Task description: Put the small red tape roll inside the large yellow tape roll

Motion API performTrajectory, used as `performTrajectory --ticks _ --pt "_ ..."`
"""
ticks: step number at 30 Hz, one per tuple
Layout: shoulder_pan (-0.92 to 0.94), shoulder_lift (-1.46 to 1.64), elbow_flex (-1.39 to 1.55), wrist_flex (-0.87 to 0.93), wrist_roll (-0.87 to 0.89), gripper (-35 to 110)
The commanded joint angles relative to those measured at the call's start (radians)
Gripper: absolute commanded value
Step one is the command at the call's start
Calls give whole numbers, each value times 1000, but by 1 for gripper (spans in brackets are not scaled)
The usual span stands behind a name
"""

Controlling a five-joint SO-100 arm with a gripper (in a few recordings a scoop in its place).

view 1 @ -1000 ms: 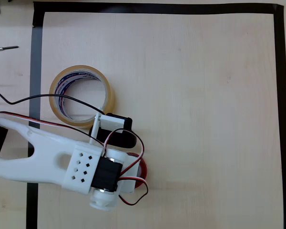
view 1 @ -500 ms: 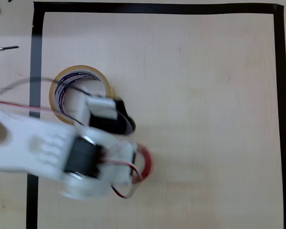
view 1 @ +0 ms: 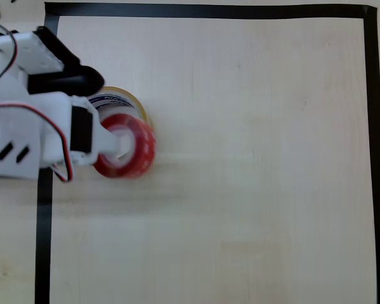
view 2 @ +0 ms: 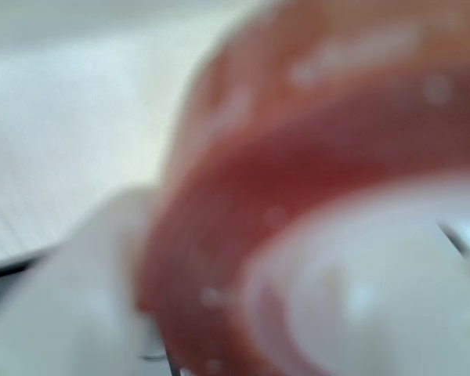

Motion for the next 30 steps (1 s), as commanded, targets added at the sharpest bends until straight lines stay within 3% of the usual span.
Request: performTrajectory --ticks 1,11,22,30 --pt "-35 212 261 -126 23 0" --pt "-100 347 680 -348 57 0" --pt "-198 331 799 -422 86 0" --pt "-221 328 842 -434 86 18"
